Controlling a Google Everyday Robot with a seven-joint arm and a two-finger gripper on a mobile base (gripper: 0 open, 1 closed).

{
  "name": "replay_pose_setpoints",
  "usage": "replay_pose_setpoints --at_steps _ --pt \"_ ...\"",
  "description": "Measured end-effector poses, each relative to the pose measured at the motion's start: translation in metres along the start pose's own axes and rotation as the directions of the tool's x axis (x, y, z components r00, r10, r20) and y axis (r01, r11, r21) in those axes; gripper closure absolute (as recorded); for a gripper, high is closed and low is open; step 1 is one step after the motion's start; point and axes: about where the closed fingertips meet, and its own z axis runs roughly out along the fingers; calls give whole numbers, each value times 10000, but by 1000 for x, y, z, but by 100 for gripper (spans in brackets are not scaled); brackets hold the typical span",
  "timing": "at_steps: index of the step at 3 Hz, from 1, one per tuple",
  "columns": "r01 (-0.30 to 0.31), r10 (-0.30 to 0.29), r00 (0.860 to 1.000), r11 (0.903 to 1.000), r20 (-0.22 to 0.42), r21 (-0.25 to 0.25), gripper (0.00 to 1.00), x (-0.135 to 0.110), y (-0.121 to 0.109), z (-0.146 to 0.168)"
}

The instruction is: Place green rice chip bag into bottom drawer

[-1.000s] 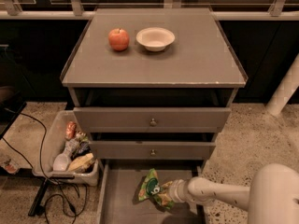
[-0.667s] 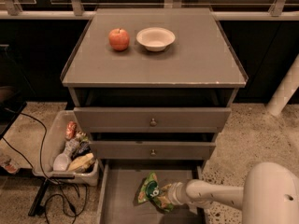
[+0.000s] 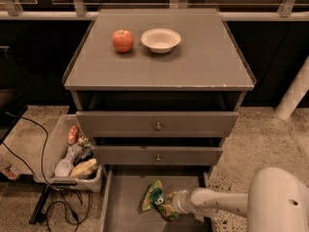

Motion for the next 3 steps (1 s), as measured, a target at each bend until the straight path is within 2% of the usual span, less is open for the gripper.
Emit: replay_pose_setpoints --at_steps 3 --pt "0 0 10000 10000 0 -1 15 0 0 0"
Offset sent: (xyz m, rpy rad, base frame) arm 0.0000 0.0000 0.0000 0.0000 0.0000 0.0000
